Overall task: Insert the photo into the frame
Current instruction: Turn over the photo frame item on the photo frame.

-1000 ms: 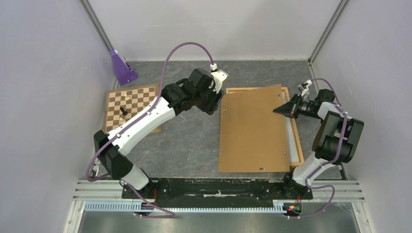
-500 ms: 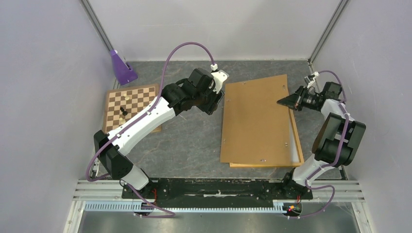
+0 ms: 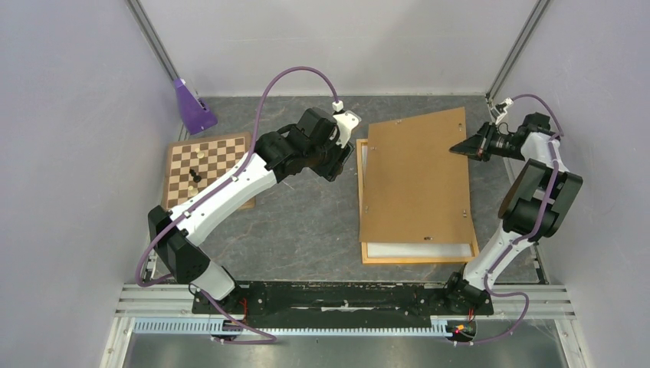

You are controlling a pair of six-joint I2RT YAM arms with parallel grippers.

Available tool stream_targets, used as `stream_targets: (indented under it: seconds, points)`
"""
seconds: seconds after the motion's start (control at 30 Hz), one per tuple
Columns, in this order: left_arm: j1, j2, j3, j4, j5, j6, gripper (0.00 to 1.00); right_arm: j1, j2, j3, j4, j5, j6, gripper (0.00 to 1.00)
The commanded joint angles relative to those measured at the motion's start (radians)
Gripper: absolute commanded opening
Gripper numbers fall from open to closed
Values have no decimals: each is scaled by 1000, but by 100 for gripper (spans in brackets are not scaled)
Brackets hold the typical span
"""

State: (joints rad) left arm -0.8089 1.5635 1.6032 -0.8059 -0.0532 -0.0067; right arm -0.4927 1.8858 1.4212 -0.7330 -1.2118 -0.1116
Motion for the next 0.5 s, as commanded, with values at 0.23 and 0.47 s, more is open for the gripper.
stream_targets:
  seconds: [0.23,0.47]
  points:
    - [4,24,18,20,-14,39,56,-36,102,133,-261,166,-366,0]
    - [4,37,24,19,-13,39,57,-33,165,148,-269,192,-418,0]
